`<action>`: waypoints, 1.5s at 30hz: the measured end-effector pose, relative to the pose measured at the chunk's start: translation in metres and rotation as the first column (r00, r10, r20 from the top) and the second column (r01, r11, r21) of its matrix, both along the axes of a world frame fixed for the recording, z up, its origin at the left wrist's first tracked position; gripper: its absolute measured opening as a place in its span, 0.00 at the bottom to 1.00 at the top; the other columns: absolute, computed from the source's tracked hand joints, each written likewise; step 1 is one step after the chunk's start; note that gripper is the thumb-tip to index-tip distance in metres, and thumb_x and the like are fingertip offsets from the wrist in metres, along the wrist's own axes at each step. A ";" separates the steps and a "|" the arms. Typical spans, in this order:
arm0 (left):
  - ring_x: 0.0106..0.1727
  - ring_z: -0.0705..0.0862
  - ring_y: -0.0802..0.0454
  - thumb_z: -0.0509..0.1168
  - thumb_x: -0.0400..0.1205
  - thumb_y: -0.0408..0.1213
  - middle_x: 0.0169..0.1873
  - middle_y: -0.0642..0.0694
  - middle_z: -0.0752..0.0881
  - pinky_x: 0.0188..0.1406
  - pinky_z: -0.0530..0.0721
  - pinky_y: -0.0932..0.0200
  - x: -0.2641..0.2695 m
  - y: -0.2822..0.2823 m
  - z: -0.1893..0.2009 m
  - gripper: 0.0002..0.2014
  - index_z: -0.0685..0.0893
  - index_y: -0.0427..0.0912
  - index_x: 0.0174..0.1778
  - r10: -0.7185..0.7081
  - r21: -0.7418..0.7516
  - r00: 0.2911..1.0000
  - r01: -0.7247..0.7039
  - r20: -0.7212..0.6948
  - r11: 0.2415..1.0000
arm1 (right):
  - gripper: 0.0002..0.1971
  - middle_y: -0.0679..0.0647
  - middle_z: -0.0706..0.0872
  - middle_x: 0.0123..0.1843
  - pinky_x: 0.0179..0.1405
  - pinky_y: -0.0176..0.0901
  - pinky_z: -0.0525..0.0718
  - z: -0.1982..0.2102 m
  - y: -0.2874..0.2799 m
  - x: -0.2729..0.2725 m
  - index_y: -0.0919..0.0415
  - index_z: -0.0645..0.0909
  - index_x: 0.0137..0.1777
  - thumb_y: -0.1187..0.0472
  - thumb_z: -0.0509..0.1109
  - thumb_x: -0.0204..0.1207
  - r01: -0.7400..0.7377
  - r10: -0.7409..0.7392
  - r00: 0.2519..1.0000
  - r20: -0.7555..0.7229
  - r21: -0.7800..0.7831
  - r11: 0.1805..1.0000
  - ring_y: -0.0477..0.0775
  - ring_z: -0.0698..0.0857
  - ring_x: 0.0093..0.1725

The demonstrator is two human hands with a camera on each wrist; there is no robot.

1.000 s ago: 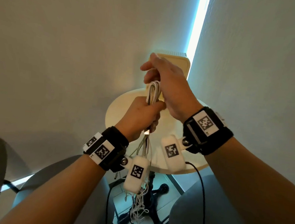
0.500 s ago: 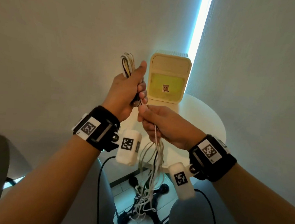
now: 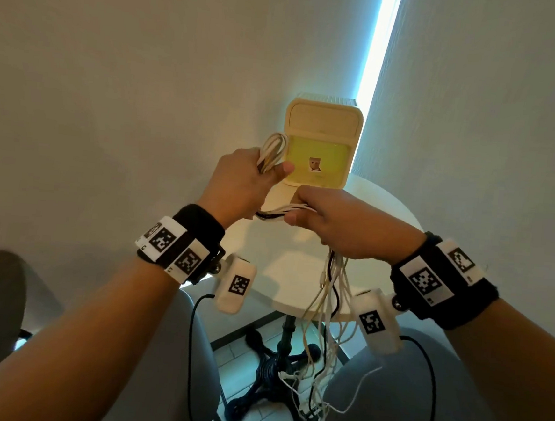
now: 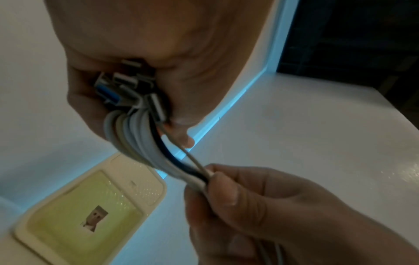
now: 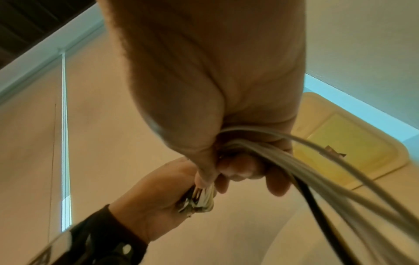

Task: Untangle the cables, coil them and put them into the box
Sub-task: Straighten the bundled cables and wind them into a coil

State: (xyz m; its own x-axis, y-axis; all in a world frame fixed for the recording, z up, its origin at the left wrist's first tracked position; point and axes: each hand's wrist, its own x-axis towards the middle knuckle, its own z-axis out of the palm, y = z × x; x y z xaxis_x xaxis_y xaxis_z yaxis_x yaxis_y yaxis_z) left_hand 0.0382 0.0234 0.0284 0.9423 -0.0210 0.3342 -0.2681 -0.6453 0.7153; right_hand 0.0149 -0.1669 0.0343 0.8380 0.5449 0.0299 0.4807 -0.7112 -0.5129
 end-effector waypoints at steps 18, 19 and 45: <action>0.26 0.74 0.53 0.86 0.74 0.45 0.25 0.49 0.77 0.24 0.74 0.58 -0.017 -0.002 -0.006 0.17 0.83 0.44 0.39 -0.452 -0.178 0.831 0.416 -0.326 0.892 | 0.02 0.42 0.85 0.53 0.54 0.35 0.80 0.015 -0.005 0.011 0.48 0.77 0.60 0.56 0.64 0.92 -0.088 0.090 0.994 0.060 -0.033 0.996 0.41 0.84 0.52; 0.26 0.75 0.52 0.85 0.75 0.42 0.25 0.48 0.78 0.24 0.75 0.57 -0.015 -0.002 -0.005 0.16 0.83 0.43 0.38 -0.423 -0.138 0.843 0.400 -0.333 0.906 | 0.02 0.41 0.84 0.52 0.52 0.33 0.78 0.016 -0.005 0.011 0.46 0.78 0.58 0.55 0.64 0.92 -0.067 0.067 0.996 0.059 -0.001 0.998 0.39 0.83 0.50; 0.32 0.88 0.45 0.74 0.87 0.43 0.32 0.42 0.87 0.35 0.91 0.51 -0.007 0.001 0.032 0.13 0.88 0.34 0.46 -0.437 -0.167 0.820 0.404 -0.370 0.899 | 0.29 0.61 0.94 0.54 0.62 0.63 0.91 0.009 -0.016 0.010 0.67 0.85 0.63 0.44 0.50 0.95 0.026 0.032 0.988 -0.152 0.360 0.933 0.63 0.95 0.52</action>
State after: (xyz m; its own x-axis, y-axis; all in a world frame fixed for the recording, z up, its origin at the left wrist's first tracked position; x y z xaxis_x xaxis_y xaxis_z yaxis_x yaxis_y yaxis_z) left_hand 0.0311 0.0248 0.0599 0.8997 -0.4347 -0.0396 -0.1902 -0.4720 0.8608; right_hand 0.0249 -0.1831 0.0430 0.8463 0.5239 0.0963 0.3781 -0.4635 -0.8014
